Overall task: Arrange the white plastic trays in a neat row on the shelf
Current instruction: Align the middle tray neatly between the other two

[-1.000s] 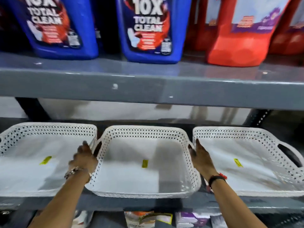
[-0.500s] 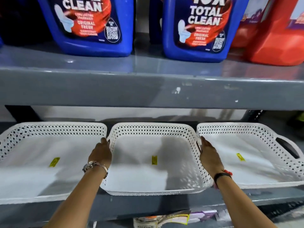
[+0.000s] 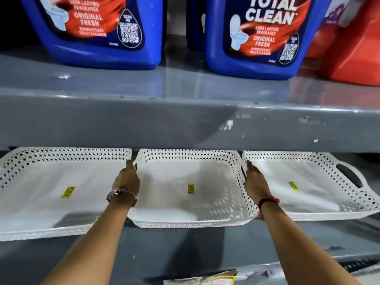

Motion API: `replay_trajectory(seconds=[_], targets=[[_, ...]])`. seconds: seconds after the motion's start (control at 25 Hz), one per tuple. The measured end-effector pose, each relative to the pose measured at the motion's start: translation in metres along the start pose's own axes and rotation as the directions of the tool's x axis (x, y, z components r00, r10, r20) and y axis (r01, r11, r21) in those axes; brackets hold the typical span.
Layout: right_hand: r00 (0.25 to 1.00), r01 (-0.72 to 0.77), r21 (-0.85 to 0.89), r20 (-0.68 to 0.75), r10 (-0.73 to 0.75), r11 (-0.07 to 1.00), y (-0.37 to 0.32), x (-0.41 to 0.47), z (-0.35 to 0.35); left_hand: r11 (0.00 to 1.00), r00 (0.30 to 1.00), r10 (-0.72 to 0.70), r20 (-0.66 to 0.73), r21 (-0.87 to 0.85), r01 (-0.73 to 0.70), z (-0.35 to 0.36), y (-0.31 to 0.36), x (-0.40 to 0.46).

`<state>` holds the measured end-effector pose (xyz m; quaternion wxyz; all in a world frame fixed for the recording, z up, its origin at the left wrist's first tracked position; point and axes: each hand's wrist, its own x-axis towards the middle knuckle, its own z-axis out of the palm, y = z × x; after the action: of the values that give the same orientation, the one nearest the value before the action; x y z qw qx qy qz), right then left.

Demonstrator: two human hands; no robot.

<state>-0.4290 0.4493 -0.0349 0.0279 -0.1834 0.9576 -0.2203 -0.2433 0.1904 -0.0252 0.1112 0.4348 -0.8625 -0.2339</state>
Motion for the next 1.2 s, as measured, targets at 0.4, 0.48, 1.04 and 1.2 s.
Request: replay_trajectory(seconds=[0.4, 0.48, 1.04, 1.2], targets=[[1.000, 0.002, 0.030, -0.004, -0.002, 1.000, 0.012, -0.036, -0.002, 0.999, 1.000, -0.020, 0.015, -0.027, 0.020, -0.001, -0.012, -0.033], [1.000, 0.008, 0.026, 0.001, -0.008, 1.000, 0.015, -0.044, -0.003, 0.999, 0.999, -0.034, 0.031, -0.029, 0.035, -0.003, -0.015, -0.042], [0.998, 0.034, -0.021, 0.056, -0.033, 0.999, 0.013, -0.058, -0.015, 0.996, 0.995, -0.044, 0.089, 0.084, 0.036, -0.011, -0.018, -0.061], [0.997, 0.044, -0.104, 0.073, -0.036, 0.994, 0.011, -0.054, -0.018, 0.994, 0.989, 0.001, 0.146, 0.103, -0.016, -0.011, -0.017, -0.047]])
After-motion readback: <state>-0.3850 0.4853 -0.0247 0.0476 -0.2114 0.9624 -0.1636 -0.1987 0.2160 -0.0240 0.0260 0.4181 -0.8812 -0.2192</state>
